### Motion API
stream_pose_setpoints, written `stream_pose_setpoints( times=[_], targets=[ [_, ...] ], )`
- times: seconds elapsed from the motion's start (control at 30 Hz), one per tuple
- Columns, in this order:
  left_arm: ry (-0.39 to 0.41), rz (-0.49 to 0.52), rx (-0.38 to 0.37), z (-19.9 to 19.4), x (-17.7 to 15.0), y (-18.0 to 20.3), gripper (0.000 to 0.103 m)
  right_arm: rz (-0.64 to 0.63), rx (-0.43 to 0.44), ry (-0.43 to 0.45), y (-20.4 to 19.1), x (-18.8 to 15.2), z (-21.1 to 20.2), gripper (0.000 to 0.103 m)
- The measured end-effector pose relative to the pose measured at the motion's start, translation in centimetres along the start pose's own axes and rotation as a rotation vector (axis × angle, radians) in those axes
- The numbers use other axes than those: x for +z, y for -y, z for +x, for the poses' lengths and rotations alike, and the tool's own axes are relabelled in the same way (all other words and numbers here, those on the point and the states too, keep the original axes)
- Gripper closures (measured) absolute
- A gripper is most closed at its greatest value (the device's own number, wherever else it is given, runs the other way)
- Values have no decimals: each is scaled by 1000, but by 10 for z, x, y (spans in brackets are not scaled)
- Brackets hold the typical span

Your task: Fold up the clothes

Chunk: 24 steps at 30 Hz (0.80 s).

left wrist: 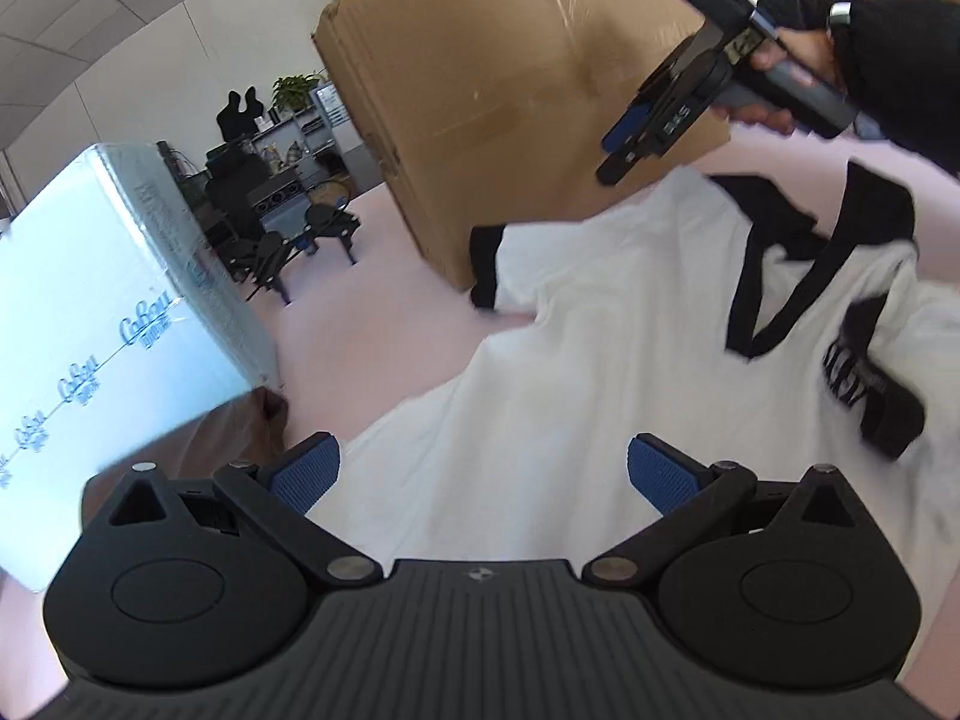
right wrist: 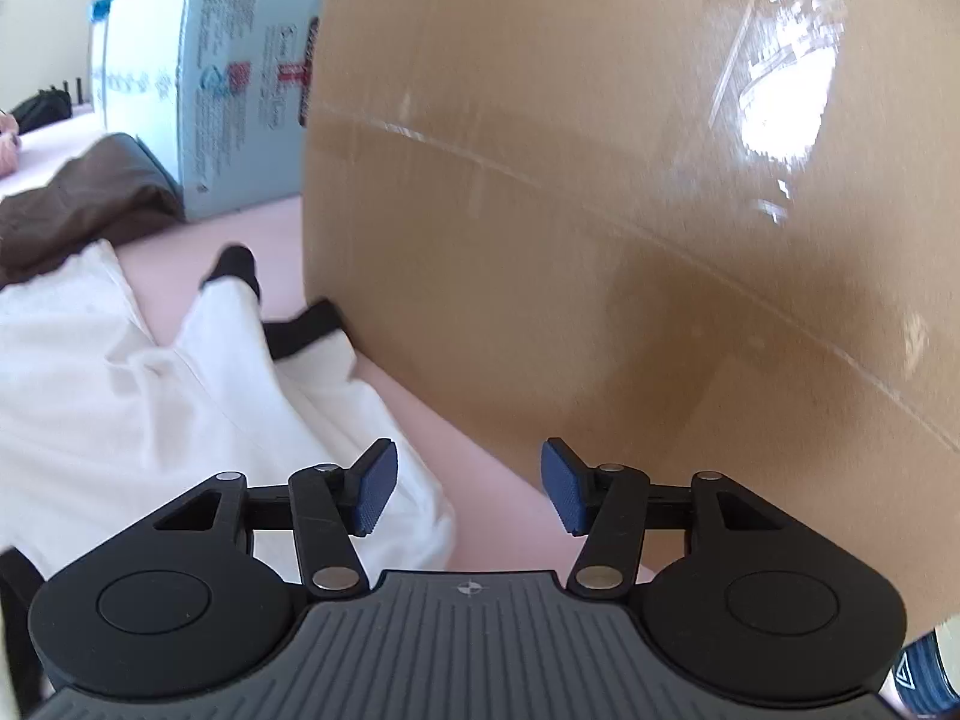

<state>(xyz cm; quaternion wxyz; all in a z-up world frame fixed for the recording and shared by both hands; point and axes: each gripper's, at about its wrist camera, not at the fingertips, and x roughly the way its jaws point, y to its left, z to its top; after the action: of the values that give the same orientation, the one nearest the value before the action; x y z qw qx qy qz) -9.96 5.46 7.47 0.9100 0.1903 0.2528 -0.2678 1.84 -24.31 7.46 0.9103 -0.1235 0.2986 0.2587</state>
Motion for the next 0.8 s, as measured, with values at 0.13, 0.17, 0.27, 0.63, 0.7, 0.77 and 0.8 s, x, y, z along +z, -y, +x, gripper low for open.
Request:
stream_pose_setpoints(
  times=[0.13,0.17,0.27,0.63,0.7,0.77,0.8],
  targets=[
    [85,-112,-117,22,24,9,0,-59,35,-7,-11,20,26,49],
    [94,-120,-97,32,23,12,0,-102,38,-19,-17,23,36,50],
    [113,-135,3,50,10,14,0,-155,49,-82,-28,26,67,65],
    [38,-304,-95,72,-13,-15,0,-62,189,-174,-27,22,97,53],
    [9,-308,-101,77,-15,-15,0,-38,208,-175,-27,25,101,57],
    [-17,-319,-112,80,-17,-16,0,-48,216,-155,-29,26,103,93],
    [-23,-332,-118,81,-18,-18,0,-43,206,-136,-29,28,103,99]
  ],
)
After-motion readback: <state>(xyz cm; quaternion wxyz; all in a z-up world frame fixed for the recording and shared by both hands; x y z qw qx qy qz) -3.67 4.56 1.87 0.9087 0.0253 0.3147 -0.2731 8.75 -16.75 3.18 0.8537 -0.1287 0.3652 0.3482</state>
